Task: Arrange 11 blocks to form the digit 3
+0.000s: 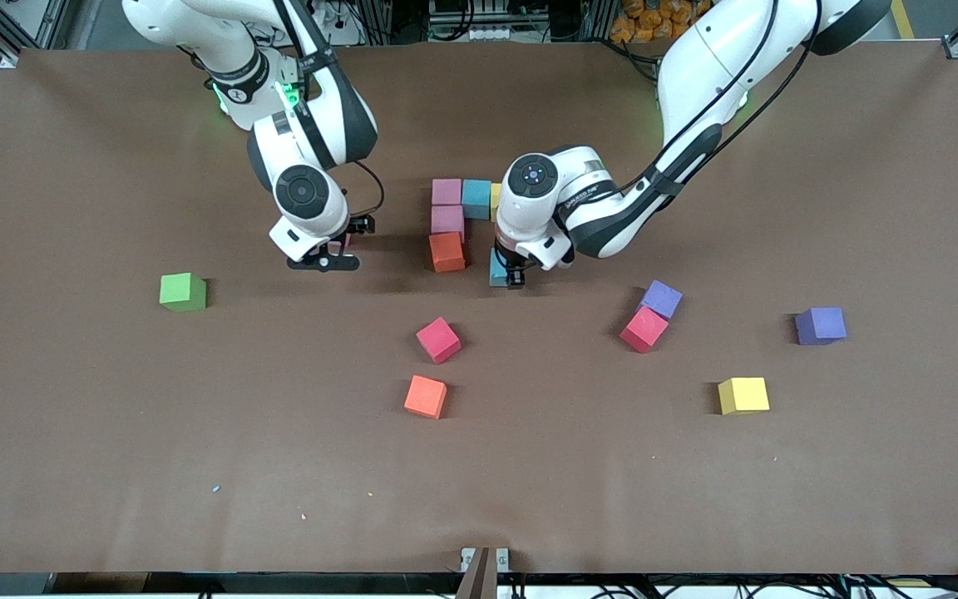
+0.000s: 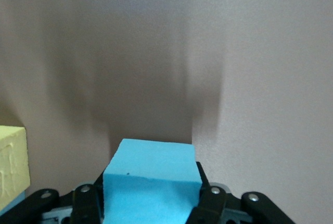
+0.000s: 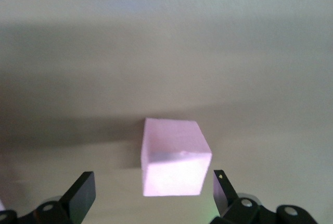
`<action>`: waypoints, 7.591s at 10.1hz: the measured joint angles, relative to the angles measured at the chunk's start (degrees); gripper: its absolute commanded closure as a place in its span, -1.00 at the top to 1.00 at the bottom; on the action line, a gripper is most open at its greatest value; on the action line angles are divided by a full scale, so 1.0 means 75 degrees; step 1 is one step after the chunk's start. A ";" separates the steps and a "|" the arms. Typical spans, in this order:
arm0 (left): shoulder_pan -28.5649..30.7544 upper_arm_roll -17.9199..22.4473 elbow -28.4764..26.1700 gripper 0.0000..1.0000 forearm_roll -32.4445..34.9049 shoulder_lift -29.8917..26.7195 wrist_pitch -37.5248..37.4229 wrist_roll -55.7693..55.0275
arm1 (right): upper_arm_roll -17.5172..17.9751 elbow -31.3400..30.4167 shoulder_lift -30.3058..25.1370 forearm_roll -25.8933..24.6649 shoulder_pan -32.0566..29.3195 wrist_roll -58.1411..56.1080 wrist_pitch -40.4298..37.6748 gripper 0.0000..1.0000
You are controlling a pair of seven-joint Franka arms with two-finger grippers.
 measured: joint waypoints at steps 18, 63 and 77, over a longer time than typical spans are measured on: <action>-0.0639 0.0066 0.0192 -0.54 0.0008 0.0002 0.0056 -0.0515 | 0.0020 -0.0979 -0.0057 0.1147 -0.1411 -0.2171 0.0118 1.00; -0.1214 0.0418 0.0828 1.00 -0.0021 0.0241 0.0042 -0.0750 | 0.0632 0.4716 0.3020 0.2747 -0.0525 -0.0458 -0.0438 -1.00; -0.0173 0.0151 0.0097 1.00 0.0047 -0.1197 -0.0020 -0.0150 | 0.0787 0.5916 0.4132 0.2745 -0.0546 0.0260 -0.1295 -1.00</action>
